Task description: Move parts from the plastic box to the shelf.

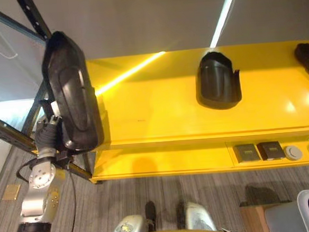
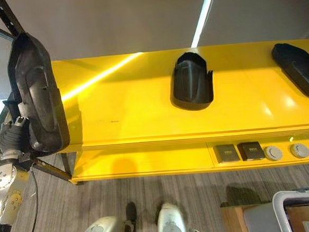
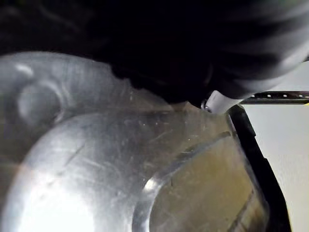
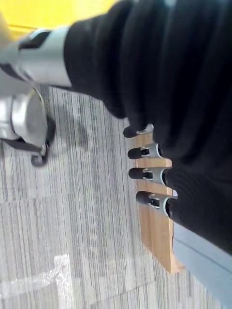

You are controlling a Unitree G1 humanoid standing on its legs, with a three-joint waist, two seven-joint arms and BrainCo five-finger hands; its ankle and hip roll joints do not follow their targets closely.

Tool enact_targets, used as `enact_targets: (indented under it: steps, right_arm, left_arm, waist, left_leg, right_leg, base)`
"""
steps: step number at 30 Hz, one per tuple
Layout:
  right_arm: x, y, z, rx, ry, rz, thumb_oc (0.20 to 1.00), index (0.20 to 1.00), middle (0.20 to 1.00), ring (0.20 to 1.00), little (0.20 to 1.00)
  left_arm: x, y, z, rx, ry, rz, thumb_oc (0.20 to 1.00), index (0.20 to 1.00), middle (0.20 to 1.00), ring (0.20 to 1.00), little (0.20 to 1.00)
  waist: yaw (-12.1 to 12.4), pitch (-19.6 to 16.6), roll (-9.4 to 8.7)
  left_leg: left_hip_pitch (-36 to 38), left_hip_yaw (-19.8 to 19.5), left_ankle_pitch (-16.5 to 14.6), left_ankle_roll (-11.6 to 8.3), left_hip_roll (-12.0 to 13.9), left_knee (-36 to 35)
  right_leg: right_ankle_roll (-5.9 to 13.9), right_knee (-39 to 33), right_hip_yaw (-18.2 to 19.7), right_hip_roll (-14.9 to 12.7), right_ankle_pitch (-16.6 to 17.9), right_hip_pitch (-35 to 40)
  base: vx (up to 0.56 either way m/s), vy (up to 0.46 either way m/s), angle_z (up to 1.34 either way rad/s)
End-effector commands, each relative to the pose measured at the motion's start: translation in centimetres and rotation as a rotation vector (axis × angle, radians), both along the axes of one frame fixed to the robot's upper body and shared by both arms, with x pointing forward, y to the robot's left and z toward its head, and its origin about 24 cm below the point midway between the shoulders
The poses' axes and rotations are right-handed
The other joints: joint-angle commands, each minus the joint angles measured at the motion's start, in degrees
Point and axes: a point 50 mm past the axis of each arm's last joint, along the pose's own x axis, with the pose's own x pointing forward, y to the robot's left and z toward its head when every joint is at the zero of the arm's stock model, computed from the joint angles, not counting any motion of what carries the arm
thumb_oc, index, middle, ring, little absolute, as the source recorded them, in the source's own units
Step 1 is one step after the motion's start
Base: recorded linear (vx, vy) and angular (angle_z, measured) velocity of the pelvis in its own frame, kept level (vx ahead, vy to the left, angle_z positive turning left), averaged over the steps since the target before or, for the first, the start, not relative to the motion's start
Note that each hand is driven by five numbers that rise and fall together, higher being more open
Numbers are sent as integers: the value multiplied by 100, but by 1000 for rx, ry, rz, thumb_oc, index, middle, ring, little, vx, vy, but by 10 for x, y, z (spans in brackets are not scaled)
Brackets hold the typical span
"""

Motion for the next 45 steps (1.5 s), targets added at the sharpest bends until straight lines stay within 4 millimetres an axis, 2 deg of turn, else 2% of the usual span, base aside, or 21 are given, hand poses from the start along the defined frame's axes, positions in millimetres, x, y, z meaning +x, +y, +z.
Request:
enact_targets:
  steps: [1, 5, 12, 15, 17, 18, 21, 23, 28, 30, 33, 35, 39, 41, 45]
  right_arm:
    - [-19, -6, -1, -22, 88, 36, 1000, 1000, 1000, 1000, 1000]
    - [-17, -11, 0, -36, 107, 73, 1000, 1000, 1000, 1000, 1000]
    - [-17, -12, 1, -42, 115, 120, 1000, 1000, 1000, 1000, 1000]
    - [-20, -12, 1, -43, 121, 128, 1000, 1000, 1000, 1000, 1000]
    - [-21, -14, 1, -60, 124, 120, 1000, 1000, 1000, 1000, 1000]
    - [-21, -14, 2, -67, 122, 114, 1000, 1000, 1000, 1000, 1000]
    - [-20, -20, 4, -86, 119, 97, 1000, 1000, 1000, 1000, 1000]
    - [-19, -22, 4, -97, 114, 85, 1000, 1000, 1000, 1000, 1000]
    - [-19, -27, 6, -102, 88, 68, 1000, 1000, 1000, 1000, 1000]
    - [-16, -29, 8, -103, 86, 136, 1000, 1000, 1000, 1000, 1000]
    - [-14, -25, 7, -97, 101, 210, 1000, 1000, 1000, 1000, 1000]
    - [-13, -22, 6, -97, 113, 232, 1000, 1000, 1000, 1000, 1000]
    - [-10, -19, 6, -106, 125, 260, 1000, 1000, 1000, 1000, 1000]
    - [-10, -18, 5, -108, 132, 266, 1000, 1000, 1000, 1000, 1000]
    - [-11, -16, 4, -109, 139, 269, 1000, 1000, 1000, 1000, 1000]
  left_arm:
    - [0, -8, 40, 13, -192, -21, 200, 200, 200, 200, 200]
    - [1, -18, 34, 2, -176, -39, 200, 200, 200, 200, 200]
    - [-1, -19, 28, -10, -138, -43, 200, 200, 200, 200, 200]
    - [0, -23, 25, 7, -122, -70, 200, 200, 200, 200, 200]
    - [2, -25, 25, 32, -122, -91, 200, 200, 200, 200, 200]
    - [2, -25, 25, 34, -122, -95, 200, 200, 200, 200, 200]
    - [6, -22, 31, 144, -123, -66, 200, 200, 200, 200, 200]
    - [11, -17, 38, 242, -126, -31, 200, 200, 200, 200, 200]
    - [29, -12, 46, 339, -65, 4, 200, 200, 200, 200, 200]
    - [44, -3, 45, 351, 45, 37, 200, 200, 200, 200, 200]
    - [65, 17, 35, 339, 208, 132, 200, 200, 200, 200, 200]
    - [78, 36, 19, 313, 331, 219, 200, 200, 200, 200, 200]
    - [85, 47, 1, 272, 456, 297, 200, 200, 200, 200, 200]
    - [85, 46, -14, 249, 511, 334, 200, 200, 200, 200, 200]
    - [86, 40, -25, 214, 538, 324, 200, 200, 200, 200, 200]
  waist:
    - [-3, -252, -8]
    - [69, -400, -100]
    - [64, -524, -202]
    - [30, -488, -276]
    - [74, -397, -314]
    - [83, -379, -311]
    - [9, -369, -240]
    - [-95, -416, -157]
    - [-305, -427, -13]
    - [-498, -469, 86]
    - [-730, -564, 124]
    - [-886, -633, 131]
    - [-1005, -655, 113]
    - [-1055, -642, 91]
    - [-1072, -635, 68]
  left_leg:
    - [64, -164, -429, -314, -88, 154]
    - [-42, 9, -397, -403, -32, 178]
    - [-103, 229, -490, -503, 110, 363]
    - [-343, 382, -680, -567, 149, 963]
    - [-743, 131, -540, -630, 205, 1599]
    - [-797, 57, -490, -645, 246, 1634]
    - [-566, -31, -292, -716, 580, 772]
    - [-320, 39, -212, -723, 648, 329]
    - [-6, 239, -108, -784, 698, -8]
    - [208, 446, -110, -797, 710, -166]
    - [366, 651, -156, -776, 726, -207]
    - [420, 817, -191, -757, 755, -211]
    - [413, 968, -253, -728, 802, -166]
    - [404, 1028, -279, -713, 825, -136]
    - [385, 1058, -310, -704, 837, -92]
  right_leg:
    - [43, -1165, -67, 256, 958, 657]
    - [8, -1875, -85, 309, 1057, 1058]
    - [-30, -2227, -3, 382, 1038, 1368]
    - [-84, -2254, 24, 350, 1001, 1462]
    - [-150, -2238, 141, 369, 1035, 1505]
    - [-158, -2223, 168, 380, 1038, 1497]
    - [-141, -2181, 231, 391, 992, 1441]
    - [-118, -2210, 199, 335, 966, 1416]
    - [-58, -2225, 131, 215, 973, 1422]
    - [13, -2218, 176, 155, 974, 1443]
    - [80, -2191, 259, 130, 958, 1483]
    - [105, -2192, 302, 128, 952, 1494]
    - [104, -2175, 333, 149, 917, 1461]
    - [99, -2188, 356, 171, 910, 1457]
    - [92, -2214, 376, 189, 900, 1468]
  base:
    - [71, -94, 59]
    - [45, -73, 9]
    - [28, -89, -3]
    - [-1, -83, 0]
    - [-25, -62, 3]
    - [0, 0, 0]
    - [37, 70, -15]
    - [49, 138, -5]
    - [19, 126, 0]
    - [74, 149, -37]
    - [110, 70, -34]
    - [73, 0, -30]
    - [8, -28, -16]
    - [-5, -37, -11]
    - [-8, -38, -7]
